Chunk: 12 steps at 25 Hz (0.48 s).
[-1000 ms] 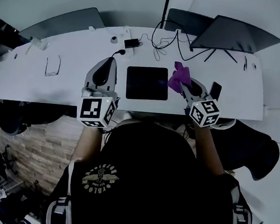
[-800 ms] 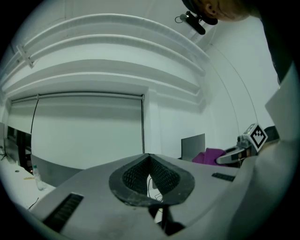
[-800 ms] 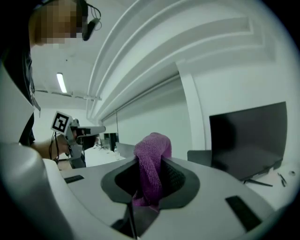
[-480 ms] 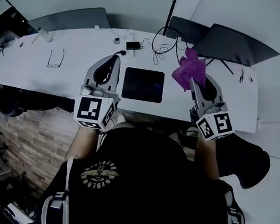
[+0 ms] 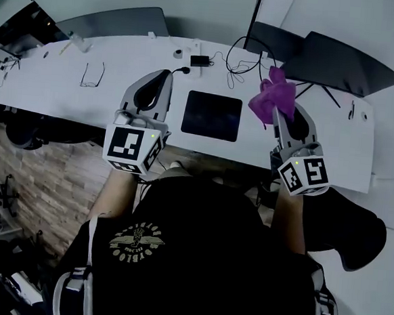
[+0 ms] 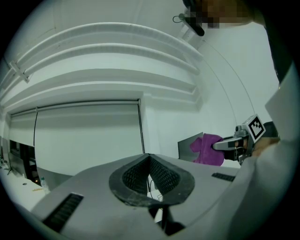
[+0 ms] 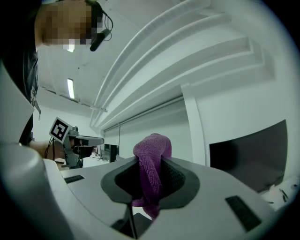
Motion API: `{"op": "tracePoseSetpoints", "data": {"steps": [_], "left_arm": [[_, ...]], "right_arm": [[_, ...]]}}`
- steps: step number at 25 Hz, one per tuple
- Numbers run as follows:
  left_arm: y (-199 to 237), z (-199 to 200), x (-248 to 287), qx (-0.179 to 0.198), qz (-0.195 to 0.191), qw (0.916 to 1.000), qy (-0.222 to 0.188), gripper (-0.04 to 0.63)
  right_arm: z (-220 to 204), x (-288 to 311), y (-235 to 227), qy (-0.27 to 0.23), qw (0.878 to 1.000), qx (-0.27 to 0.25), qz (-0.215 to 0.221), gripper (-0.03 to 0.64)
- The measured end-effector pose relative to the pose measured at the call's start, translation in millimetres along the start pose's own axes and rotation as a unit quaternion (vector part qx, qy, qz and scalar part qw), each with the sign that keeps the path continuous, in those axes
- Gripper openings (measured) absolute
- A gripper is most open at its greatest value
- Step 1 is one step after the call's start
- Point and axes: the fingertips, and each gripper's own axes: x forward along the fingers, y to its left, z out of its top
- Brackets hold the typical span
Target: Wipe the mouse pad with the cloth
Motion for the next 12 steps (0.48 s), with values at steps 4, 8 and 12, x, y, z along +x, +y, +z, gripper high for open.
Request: {"op": "tracePoseSetpoints", "data": {"steps": [4,8,12], "left_arm": [[3,0,-1,0.000,-0.011,0.9999,-0.001,0.002],[13,4,-6,-0.001,-0.020,0.9997,-0.011,0.002],[34,0,-18,-0.006,-0.012,0.9998,-0.012,0.002]], "right_arm": [[-1,0,3,-0.001,1.000,0.000,-0.011,0.087],[-4,3,13,0.009,1.000,0.000,-0.022,0.087],[-7,17,30,0.022,1.000,-0.002,-0.014,0.087]]}}
